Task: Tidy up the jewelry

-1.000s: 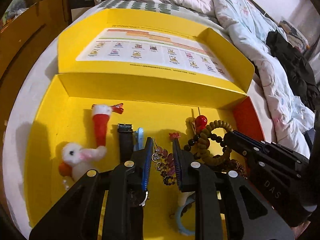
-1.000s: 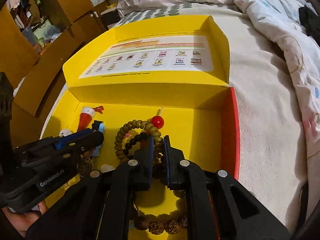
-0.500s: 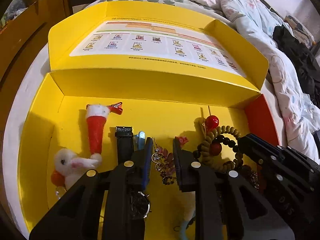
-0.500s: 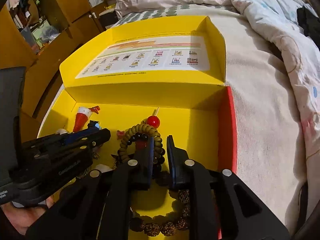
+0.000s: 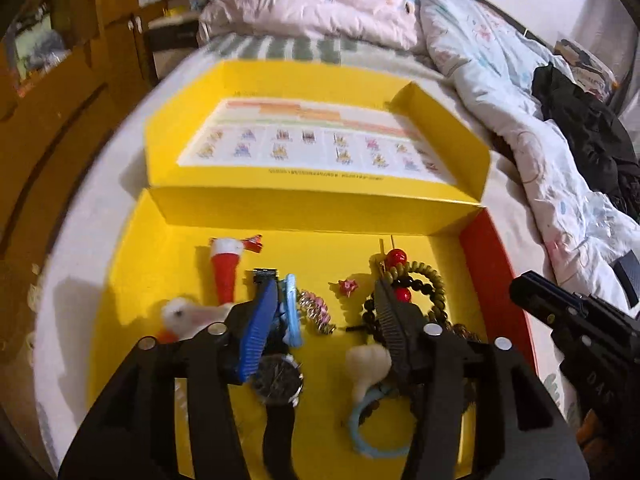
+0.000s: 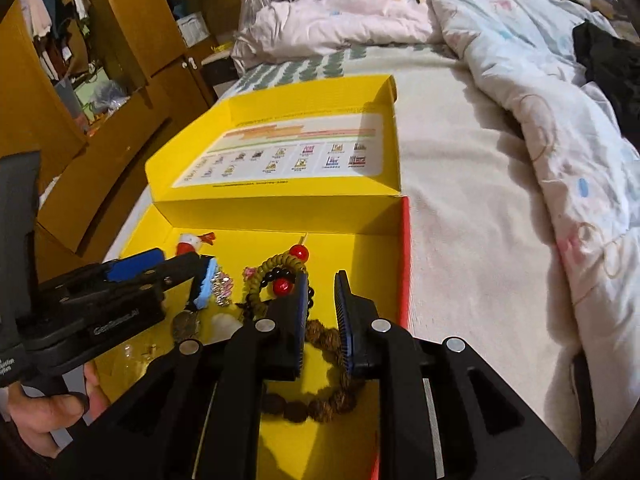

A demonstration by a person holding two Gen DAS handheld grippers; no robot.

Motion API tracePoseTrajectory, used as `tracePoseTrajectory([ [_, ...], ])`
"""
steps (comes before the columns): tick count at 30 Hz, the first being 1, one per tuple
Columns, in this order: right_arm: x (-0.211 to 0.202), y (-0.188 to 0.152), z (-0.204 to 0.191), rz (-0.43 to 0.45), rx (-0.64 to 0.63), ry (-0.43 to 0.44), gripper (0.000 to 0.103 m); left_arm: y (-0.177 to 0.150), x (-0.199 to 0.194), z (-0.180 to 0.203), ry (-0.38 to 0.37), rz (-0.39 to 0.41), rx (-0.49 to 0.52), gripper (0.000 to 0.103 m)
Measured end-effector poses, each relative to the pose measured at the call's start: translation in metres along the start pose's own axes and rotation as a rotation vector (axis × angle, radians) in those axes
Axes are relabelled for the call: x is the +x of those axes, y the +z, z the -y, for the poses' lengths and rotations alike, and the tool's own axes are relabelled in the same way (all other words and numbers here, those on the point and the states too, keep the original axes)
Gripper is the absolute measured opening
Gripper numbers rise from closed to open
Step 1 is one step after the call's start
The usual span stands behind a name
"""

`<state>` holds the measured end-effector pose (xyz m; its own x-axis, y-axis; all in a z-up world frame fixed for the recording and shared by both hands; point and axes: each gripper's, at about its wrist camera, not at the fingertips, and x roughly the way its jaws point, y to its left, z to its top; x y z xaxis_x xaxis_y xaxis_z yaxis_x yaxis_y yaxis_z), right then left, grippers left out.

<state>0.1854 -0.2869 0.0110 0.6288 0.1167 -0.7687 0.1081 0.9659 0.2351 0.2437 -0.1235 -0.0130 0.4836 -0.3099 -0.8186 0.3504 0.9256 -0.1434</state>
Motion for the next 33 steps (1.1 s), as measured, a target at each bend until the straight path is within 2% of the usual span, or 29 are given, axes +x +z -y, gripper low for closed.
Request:
tracePoseTrajectory([
  [5,-0.031,-0.013,-0.009,0.026,-0.018,-0.002,0.020,-0.019,-0.044,0.007,0.060,0.094,0.049,0.061],
  [10,-0.057,-0.035,-0.025,0.043,-0.038,-0.006,0.020,-0.043,-0.087,0.002,0.103,0.186,0.041,0.077],
  [13,-0.070,-0.051,-0.036,0.047,-0.057,-0.012,0.021,-0.058,-0.104,-0.003,0.141,0.207,0.033,0.089],
  [16,-0.076,-0.067,-0.047,0.041,-0.084,-0.021,0.022,-0.072,-0.115,-0.009,0.137,0.210,0.008,0.089],
  [17,-0.078,-0.071,-0.048,0.038,-0.085,-0.024,0.024,-0.077,-0.119,-0.010,0.131,0.213,0.002,0.089],
  [18,-0.080,-0.076,-0.050,0.039,-0.087,-0.030,0.035,-0.082,-0.122,-0.011,0.130,0.219,-0.004,0.090],
  [19,-0.083,-0.081,-0.051,0.048,-0.089,-0.032,0.053,-0.088,-0.125,-0.011,0.139,0.227,-0.005,0.091],
  [20,-0.086,-0.084,-0.052,0.059,-0.090,-0.035,0.062,-0.092,-0.127,-0.010,0.145,0.235,-0.005,0.091],
  [21,-0.091,-0.088,-0.054,0.082,-0.094,-0.044,0.076,-0.097,-0.129,-0.008,0.147,0.242,-0.002,0.091],
  [22,-0.094,-0.090,-0.055,0.099,-0.098,-0.046,0.082,-0.102,-0.131,-0.007,0.155,0.249,0.000,0.092],
  [25,-0.104,-0.098,-0.057,0.138,-0.104,-0.058,0.094,-0.112,-0.134,-0.004,0.160,0.261,0.006,0.094],
  [33,-0.113,-0.113,-0.060,0.160,-0.077,-0.065,0.098,-0.123,-0.137,0.000,0.200,0.256,0.034,0.096],
])
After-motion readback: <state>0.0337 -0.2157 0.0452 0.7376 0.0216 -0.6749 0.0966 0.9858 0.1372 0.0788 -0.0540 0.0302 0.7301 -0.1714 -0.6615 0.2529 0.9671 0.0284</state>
